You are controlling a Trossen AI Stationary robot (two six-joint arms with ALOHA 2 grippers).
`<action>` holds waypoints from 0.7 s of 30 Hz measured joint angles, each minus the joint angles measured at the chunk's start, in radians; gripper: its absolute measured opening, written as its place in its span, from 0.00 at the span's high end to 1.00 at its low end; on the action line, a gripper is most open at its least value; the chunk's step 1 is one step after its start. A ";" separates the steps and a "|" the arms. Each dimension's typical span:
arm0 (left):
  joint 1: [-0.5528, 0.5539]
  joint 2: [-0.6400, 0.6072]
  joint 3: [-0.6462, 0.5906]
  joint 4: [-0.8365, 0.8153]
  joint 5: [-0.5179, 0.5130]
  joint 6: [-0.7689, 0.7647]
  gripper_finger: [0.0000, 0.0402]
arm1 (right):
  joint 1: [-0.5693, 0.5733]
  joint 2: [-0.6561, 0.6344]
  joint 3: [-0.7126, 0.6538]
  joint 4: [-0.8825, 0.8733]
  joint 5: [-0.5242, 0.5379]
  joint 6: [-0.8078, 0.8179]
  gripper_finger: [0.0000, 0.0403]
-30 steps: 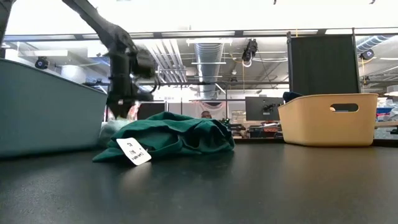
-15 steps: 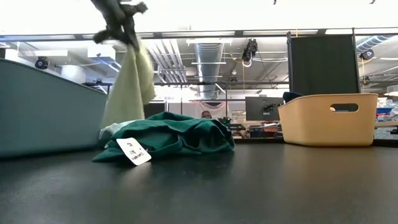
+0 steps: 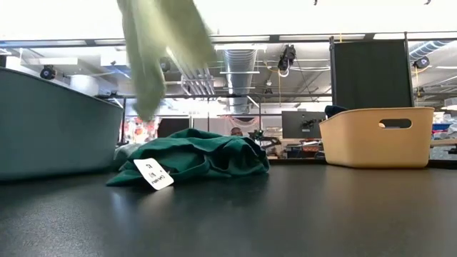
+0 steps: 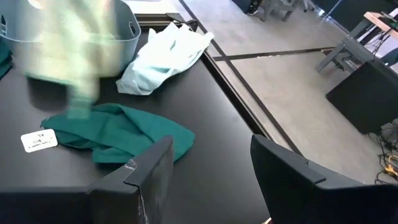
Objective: Sort towels by color in basket
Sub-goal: Put the light yellow towel into the blue bin
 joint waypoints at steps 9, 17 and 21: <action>-0.259 -0.024 0.226 -0.399 -0.190 -0.233 1.00 | 0.000 0.000 0.000 0.000 0.000 0.021 0.49; -0.259 -0.032 0.263 -0.616 -0.232 -0.313 1.00 | 0.000 0.000 0.000 0.000 0.000 0.061 0.49; -0.259 -0.029 0.247 -0.622 -0.233 -0.318 1.00 | -0.003 0.000 0.000 0.000 0.000 0.054 0.49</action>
